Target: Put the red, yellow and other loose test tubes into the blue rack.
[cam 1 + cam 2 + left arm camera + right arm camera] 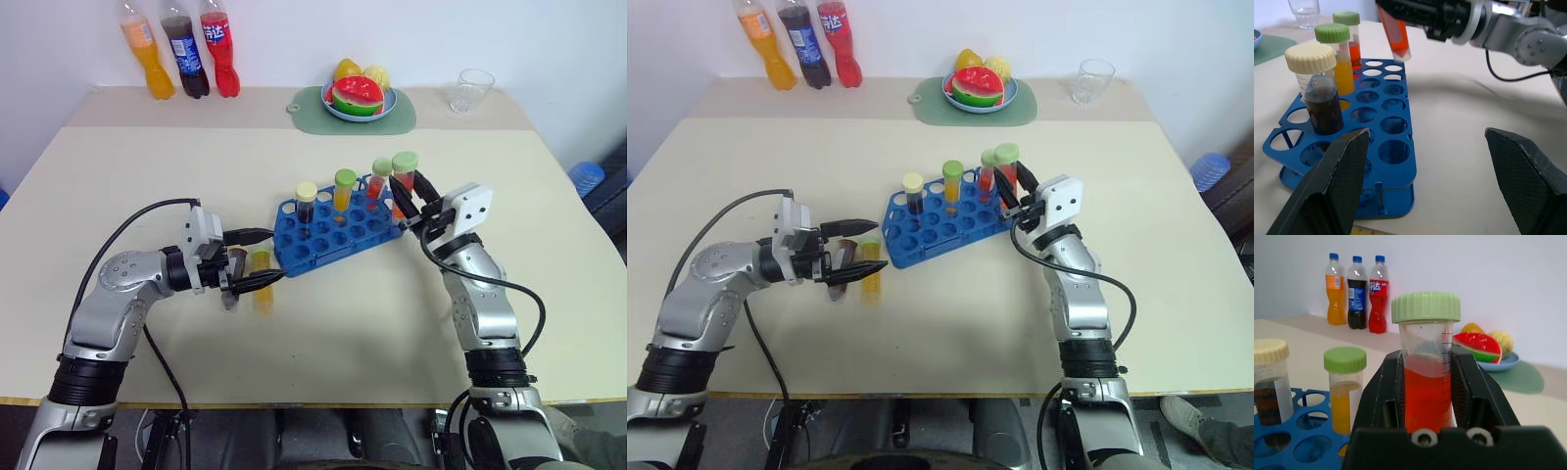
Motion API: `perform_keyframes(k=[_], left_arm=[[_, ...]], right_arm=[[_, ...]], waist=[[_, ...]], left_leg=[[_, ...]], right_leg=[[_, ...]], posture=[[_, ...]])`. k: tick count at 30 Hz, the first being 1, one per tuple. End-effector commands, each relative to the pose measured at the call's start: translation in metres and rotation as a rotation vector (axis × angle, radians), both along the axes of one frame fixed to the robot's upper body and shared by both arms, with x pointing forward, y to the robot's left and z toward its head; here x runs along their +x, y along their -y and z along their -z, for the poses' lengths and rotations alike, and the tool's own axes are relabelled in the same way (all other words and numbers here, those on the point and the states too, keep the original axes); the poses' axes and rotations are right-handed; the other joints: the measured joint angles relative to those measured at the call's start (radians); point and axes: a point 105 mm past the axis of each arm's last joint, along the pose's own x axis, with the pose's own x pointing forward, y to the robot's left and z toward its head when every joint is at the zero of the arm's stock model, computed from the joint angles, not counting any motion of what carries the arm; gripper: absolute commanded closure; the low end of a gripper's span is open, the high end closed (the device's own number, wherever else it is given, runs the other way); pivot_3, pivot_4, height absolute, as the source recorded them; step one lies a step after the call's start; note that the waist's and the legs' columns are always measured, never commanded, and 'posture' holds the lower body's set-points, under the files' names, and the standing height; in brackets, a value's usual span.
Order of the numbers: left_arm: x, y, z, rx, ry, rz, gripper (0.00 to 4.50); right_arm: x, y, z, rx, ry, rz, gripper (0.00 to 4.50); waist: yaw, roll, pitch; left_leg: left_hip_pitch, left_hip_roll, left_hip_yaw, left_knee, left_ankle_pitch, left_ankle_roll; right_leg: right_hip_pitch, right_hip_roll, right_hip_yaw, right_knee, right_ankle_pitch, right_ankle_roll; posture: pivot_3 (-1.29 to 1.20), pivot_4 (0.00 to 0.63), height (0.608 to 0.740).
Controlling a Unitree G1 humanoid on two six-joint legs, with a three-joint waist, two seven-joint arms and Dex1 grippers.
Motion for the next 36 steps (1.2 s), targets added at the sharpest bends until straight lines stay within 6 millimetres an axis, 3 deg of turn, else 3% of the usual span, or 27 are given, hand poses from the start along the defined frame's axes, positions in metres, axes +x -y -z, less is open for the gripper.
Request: perform_keyframes(k=[1,16,22,28,33,36], left_arm=[[-0.002,0.000,-0.014,-0.008,0.059,0.005,0.60],[-0.003,-0.002,-0.012,-0.016,0.046,-0.015,0.60],[-0.002,0.000,-0.010,-0.032,0.033,-0.018,0.60],[0.001,-0.002,-0.013,-0.071,0.030,-0.052,0.60],[0.012,-0.011,-0.031,-0.210,-0.028,-0.202,0.60],[0.023,-0.018,-0.041,-0.272,-0.083,-0.322,0.60]], right_arm=[[0.003,-0.004,-0.013,0.029,0.065,-0.008,3.72],[0.008,-0.003,0.010,0.065,0.022,-0.018,3.72],[0.001,0.001,0.002,0.006,0.089,0.008,0.81],[-0.011,0.010,-0.008,-0.062,0.111,0.010,0.81],[-0.039,0.024,-0.009,-0.176,0.029,-0.053,0.81],[-0.058,0.035,0.000,-0.244,-0.054,-0.088,0.81]], waist=[[0.000,0.000,0.000],[-0.002,0.000,0.000],[-0.002,0.001,0.000],[0.002,0.001,0.000],[0.006,0.000,0.000],[0.005,0.000,0.000]], left_leg=[[0.000,0.000,0.000,0.000,0.000,0.000],[0.000,0.000,0.000,0.000,0.000,0.000],[0.000,0.000,0.000,0.000,0.000,0.000],[0.000,0.000,0.000,0.000,0.000,0.000],[0.000,0.000,-0.002,0.000,0.000,0.000],[0.000,-0.001,-0.002,0.000,0.000,0.000]], right_leg=[[0.000,0.000,0.000,0.000,0.000,0.000],[0.000,0.000,0.000,0.000,0.000,0.000],[0.000,0.000,0.000,0.000,0.000,0.000],[0.000,0.000,0.000,0.000,0.000,0.000],[0.001,-0.001,-0.001,0.000,0.000,0.000],[0.001,-0.001,-0.001,0.000,0.000,0.000]], posture=[[0.00,0.150,0.740],[0.00,0.150,0.740],[0.00,0.150,0.740],[0.00,0.150,0.740],[0.00,0.150,0.740],[0.00,0.150,0.740]])
